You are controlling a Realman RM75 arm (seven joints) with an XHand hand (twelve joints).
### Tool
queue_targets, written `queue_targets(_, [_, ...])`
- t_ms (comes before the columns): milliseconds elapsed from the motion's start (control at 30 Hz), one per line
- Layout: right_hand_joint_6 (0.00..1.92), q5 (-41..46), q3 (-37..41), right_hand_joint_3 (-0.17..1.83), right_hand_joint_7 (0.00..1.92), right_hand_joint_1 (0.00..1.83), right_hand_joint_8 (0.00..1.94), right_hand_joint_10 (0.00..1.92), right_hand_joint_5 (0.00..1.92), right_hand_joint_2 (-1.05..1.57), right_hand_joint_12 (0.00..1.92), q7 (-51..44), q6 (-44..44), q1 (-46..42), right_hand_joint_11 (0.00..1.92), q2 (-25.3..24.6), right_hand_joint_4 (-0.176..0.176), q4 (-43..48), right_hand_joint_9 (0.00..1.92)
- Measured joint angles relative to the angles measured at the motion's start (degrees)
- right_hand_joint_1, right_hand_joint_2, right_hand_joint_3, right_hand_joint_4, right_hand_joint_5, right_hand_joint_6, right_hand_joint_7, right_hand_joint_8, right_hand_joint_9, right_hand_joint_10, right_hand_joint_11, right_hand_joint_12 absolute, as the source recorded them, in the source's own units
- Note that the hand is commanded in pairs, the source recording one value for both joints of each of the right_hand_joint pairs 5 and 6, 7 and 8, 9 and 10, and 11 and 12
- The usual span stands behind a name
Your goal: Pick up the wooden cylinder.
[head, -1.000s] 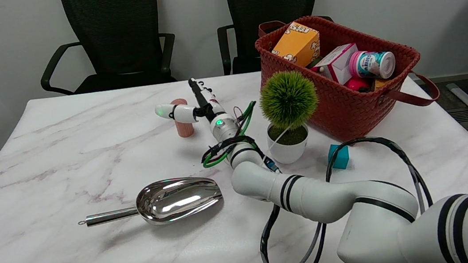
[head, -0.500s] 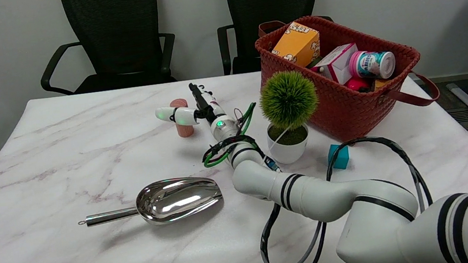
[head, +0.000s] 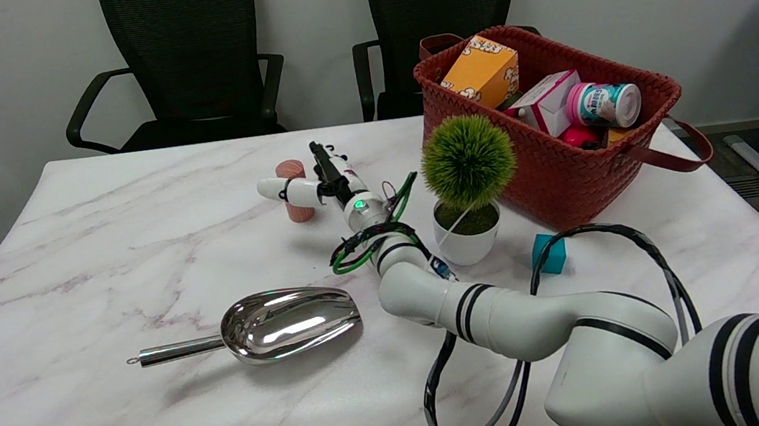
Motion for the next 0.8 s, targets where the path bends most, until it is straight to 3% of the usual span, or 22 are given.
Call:
queue_targets(333, [0.00,0.0,0.1,-0.17,0.00,1.06,0.00,0.19,0.00,0.95,0.18,0.5,-0.1,0.0,0.18,-0.2,0.000,-1.0,0.19])
queue_targets(800, [0.00,0.0,0.1,-0.17,0.00,1.09,0.00,0.21,0.00,0.90,0.16,0.8,-0.2,-0.1,0.16,-0.3,0.000,-1.6,0.21])
